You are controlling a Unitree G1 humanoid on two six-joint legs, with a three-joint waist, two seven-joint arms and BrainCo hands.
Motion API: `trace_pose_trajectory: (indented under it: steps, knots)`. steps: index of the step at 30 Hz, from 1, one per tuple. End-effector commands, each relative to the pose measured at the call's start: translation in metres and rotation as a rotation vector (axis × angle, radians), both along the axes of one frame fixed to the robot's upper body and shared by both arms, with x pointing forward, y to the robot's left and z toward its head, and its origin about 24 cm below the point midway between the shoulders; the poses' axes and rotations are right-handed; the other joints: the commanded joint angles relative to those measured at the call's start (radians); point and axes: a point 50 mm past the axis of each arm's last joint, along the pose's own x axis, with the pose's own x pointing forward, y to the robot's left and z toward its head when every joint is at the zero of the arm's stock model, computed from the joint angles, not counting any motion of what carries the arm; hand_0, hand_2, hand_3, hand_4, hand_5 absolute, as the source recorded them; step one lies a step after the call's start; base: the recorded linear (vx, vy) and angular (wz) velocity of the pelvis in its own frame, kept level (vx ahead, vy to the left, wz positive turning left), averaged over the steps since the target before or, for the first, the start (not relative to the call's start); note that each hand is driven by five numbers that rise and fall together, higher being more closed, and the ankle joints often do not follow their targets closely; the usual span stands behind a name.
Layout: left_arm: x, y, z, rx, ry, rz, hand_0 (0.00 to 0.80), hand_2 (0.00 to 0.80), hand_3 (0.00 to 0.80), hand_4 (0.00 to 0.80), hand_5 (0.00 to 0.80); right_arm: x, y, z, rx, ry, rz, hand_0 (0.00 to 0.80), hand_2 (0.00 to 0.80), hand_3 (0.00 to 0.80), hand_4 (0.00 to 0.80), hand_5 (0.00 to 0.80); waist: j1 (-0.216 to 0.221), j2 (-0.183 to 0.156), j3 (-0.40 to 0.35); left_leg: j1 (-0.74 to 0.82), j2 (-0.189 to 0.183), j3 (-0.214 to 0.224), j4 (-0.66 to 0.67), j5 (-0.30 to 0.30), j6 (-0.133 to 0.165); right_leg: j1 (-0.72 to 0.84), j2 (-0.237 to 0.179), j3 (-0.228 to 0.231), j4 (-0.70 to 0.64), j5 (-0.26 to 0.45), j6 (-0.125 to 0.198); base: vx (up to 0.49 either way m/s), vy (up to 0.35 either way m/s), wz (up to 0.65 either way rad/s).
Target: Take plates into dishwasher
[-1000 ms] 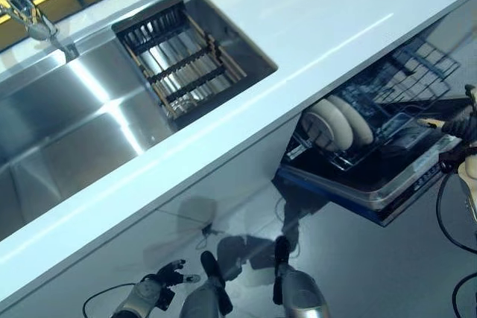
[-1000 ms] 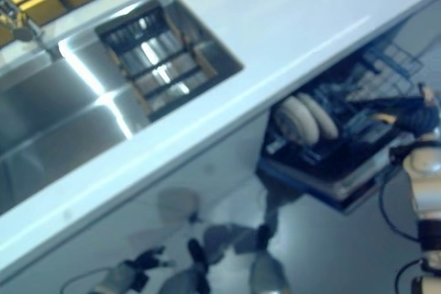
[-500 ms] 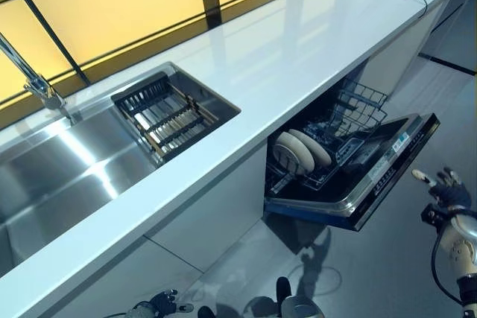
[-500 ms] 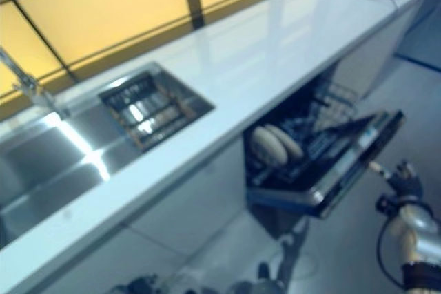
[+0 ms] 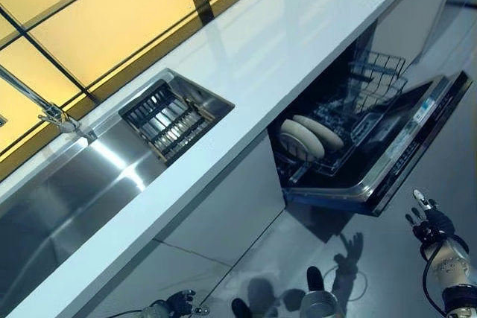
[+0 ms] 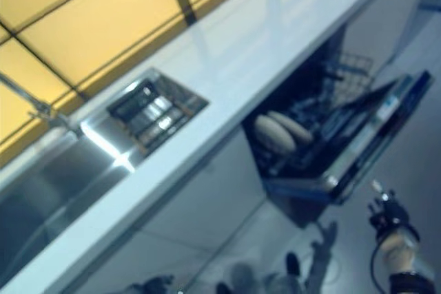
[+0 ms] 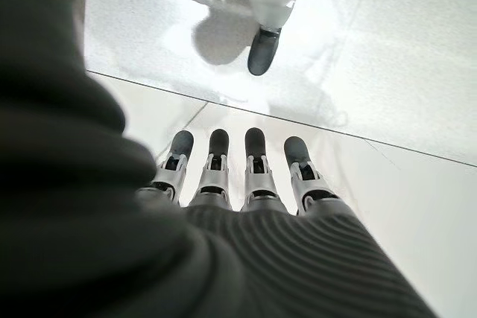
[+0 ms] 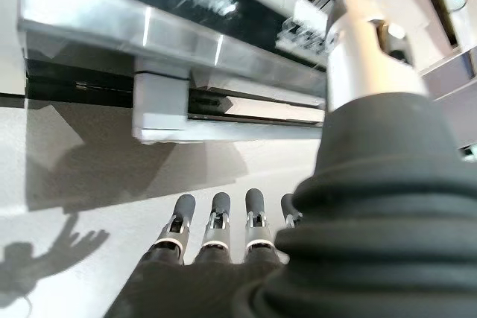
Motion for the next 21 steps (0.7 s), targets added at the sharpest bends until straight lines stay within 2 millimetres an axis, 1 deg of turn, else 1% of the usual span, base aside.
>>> trace_pose_trajectory:
  steps: [1,5,6,8,10,12,13,16,21]
  knots:
    - [0.044,0.011,0.019,0.014,-0.125,-0.006,0.000,0.000,0.000,0.000,0.000,0.050,0.024,0.029,0.058,-0.256,0.092,0.000,0.000,0.000,0.000,0.000,0.004,-0.071,0.108,0.046,-0.054,0.009,0.006,-0.140,0.018,-0.004,-0.024,-0.032,0.156,-0.269,-0.030,-0.031,-0.002,0.06]
    - [0.050,0.007,0.022,-0.003,-0.142,-0.022,0.000,0.000,0.000,0.000,0.000,0.066,0.038,0.041,0.031,-0.326,0.235,0.000,0.000,0.000,0.000,0.000,0.009,-0.052,0.125,0.033,-0.060,0.001,0.006,-0.134,0.018,-0.018,-0.032,-0.042,0.158,-0.271,-0.033,-0.021,0.008,0.03]
    - [0.052,0.005,0.023,-0.007,-0.149,-0.024,0.000,0.000,0.000,0.000,0.000,0.073,0.047,0.046,-0.003,-0.346,0.311,0.000,0.000,0.000,0.000,0.000,0.011,-0.047,0.131,0.028,-0.063,0.000,0.006,-0.132,0.018,-0.025,-0.033,-0.043,0.157,-0.269,-0.033,0.000,0.000,0.00]
    - [0.054,0.004,0.025,-0.014,-0.158,-0.022,0.000,0.000,0.000,0.000,0.000,0.082,0.058,0.056,-0.042,-0.372,0.390,0.000,0.000,0.000,0.000,0.000,0.014,-0.044,0.137,0.023,-0.064,-0.002,0.006,-0.129,0.016,-0.030,-0.034,-0.046,0.153,-0.267,-0.033,-0.016,0.017,-0.01]
    - [0.056,0.005,0.026,-0.016,-0.161,-0.019,0.000,0.000,0.000,0.000,0.000,0.087,0.066,0.061,-0.072,-0.388,0.447,0.000,0.000,0.000,0.000,0.000,0.015,-0.046,0.139,0.020,-0.065,-0.003,0.006,-0.129,0.016,-0.032,-0.034,-0.047,0.152,-0.266,-0.031,-0.009,0.013,-0.02]
    - [0.057,0.005,0.027,-0.017,-0.161,-0.016,0.000,0.000,0.000,0.000,0.000,0.092,0.078,0.067,-0.120,-0.401,0.506,0.000,0.000,0.000,0.000,0.000,0.019,-0.051,0.139,0.018,-0.065,-0.004,0.006,-0.127,0.017,-0.032,-0.033,-0.050,0.152,-0.265,-0.030,0.000,0.000,0.00]
    - [0.057,0.006,0.027,-0.017,-0.160,-0.011,0.000,0.000,0.000,0.000,0.000,0.097,0.087,0.073,-0.156,-0.415,0.548,0.000,0.000,0.000,0.000,0.000,0.023,-0.056,0.138,0.017,-0.064,-0.006,0.006,-0.125,0.018,-0.030,-0.032,-0.052,0.152,-0.266,-0.030,-0.009,0.023,-0.04]
    - [0.057,0.008,0.027,-0.015,-0.158,0.003,0.000,0.000,0.000,0.000,0.000,0.102,0.102,0.085,-0.195,-0.455,0.614,0.000,0.000,0.000,0.000,0.000,0.029,-0.070,0.133,0.019,-0.061,-0.011,0.006,-0.123,0.018,-0.024,-0.029,-0.059,0.166,-0.277,-0.035,-0.005,0.022,-0.09]
    - [0.052,0.011,0.025,-0.005,-0.140,0.036,0.000,0.000,0.000,0.000,0.000,0.104,0.122,0.095,-0.231,-0.495,0.705,0.000,0.000,0.000,0.000,0.000,0.042,-0.102,0.113,0.037,-0.048,-0.014,0.006,-0.120,0.015,0.003,-0.030,-0.082,0.183,-0.293,-0.041,0.027,0.007,-0.04]
